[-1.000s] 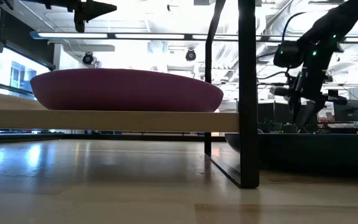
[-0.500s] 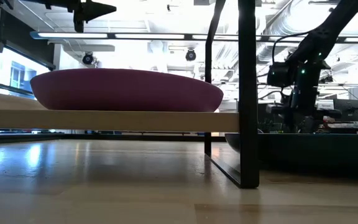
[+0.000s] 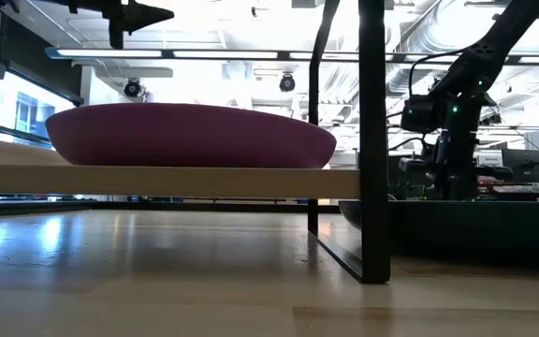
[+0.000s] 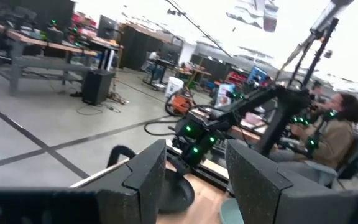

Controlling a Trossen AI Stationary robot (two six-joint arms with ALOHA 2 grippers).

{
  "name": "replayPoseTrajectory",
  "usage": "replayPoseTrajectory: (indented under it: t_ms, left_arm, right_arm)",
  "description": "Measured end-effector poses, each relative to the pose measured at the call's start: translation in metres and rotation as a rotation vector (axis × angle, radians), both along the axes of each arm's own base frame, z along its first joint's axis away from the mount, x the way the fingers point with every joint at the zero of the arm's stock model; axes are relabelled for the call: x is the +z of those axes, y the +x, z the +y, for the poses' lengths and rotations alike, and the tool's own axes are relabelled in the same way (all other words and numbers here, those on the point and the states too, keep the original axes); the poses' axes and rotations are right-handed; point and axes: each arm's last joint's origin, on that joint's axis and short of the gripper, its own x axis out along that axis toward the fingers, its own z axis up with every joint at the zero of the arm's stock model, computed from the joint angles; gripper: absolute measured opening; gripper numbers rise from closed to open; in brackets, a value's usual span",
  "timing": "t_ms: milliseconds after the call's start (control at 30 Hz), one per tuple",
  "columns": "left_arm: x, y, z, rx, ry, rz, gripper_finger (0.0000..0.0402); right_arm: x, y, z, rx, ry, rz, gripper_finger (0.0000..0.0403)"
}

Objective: Place and stack plates onto a shelf
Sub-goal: Stack the black plate on top of the violet plate on the shelf

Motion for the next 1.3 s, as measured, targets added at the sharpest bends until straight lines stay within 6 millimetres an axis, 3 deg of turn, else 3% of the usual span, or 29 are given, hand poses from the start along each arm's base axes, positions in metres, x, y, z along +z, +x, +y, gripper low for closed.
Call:
replayPoseTrajectory:
  t_ms: [167, 400, 633, 767, 900, 1033, 1167, 1300]
  left_arm:
    - [0.002, -0.001, 0.001, 0.043, 0.01, -0.019, 0.0156]
    - [0.002, -0.001, 0.001, 0.056, 0.078, 0.023, 0.0156]
    - [0.011, -0.002, 0.001, 0.071, 0.148, 0.028, 0.0156]
    - [0.024, -0.005, 0.001, 0.085, 0.207, 0.019, 0.0156]
    - [0.037, -0.008, 0.0, 0.114, 0.262, 0.013, 0.0156]
    - [0.045, -0.011, 0.0, 0.118, 0.266, -0.01, 0.0156]
    - [0.05, -0.012, 0.0, 0.12, 0.267, -0.025, 0.0156]
    - [0.05, -0.012, 0.0, 0.119, 0.267, -0.024, 0.0156]
  right_arm:
    - [0.017, -0.001, 0.004, 0.032, -0.041, -0.073, 0.0003]
    - [0.075, 0.004, 0.01, 0.158, -0.12, -0.212, 0.0001]
    - [0.15, 0.047, 0.023, 0.351, -0.29, -0.341, 0.0]
    - [0.181, 0.072, 0.03, 0.443, -0.343, -0.407, 0.0]
    - [0.19, 0.097, 0.037, 0.521, -0.339, -0.43, 0.0]
    - [0.184, 0.13, 0.051, 0.617, -0.291, -0.431, 0.0]
    - [0.175, 0.172, 0.075, 0.751, -0.223, -0.485, 0.0]
    - [0.185, 0.219, 0.104, 0.904, -0.233, -0.592, 0.0]
